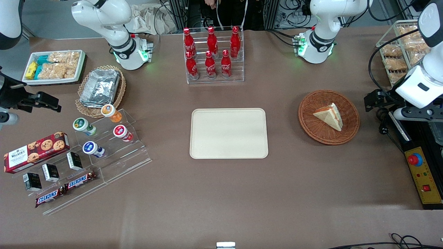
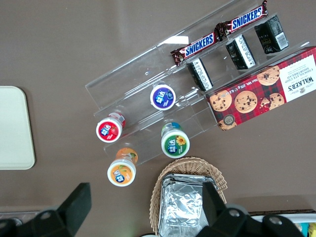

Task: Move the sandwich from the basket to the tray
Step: 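Move the left gripper over the wrapped sandwich in the wicker basket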

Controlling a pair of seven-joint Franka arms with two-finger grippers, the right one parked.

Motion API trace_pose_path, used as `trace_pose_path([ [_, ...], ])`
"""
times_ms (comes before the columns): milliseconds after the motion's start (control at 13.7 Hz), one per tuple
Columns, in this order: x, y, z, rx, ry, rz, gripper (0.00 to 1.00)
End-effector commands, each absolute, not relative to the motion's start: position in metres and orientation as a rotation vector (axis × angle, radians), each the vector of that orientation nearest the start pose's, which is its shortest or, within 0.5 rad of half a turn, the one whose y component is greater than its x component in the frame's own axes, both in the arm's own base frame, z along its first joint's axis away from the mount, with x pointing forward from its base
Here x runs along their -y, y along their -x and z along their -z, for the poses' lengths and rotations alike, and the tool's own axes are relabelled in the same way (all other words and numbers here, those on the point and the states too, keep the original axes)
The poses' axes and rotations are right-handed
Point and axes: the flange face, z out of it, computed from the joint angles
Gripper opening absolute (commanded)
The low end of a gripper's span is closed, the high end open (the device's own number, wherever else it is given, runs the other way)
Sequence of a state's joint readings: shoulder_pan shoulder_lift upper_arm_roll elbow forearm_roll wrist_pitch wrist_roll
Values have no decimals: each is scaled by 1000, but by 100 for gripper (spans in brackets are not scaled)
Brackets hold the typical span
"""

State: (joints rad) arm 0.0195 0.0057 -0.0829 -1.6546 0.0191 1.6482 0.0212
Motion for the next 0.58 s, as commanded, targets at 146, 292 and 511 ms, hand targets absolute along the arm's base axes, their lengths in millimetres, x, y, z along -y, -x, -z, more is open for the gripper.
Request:
trace_pose_path([
  [146, 33, -561, -594, -141, 3122, -31, 100],
  [292, 34, -561, -593, -129, 3124, -33, 100],
  [511, 35, -560, -592, -141, 3120, -38, 100],
])
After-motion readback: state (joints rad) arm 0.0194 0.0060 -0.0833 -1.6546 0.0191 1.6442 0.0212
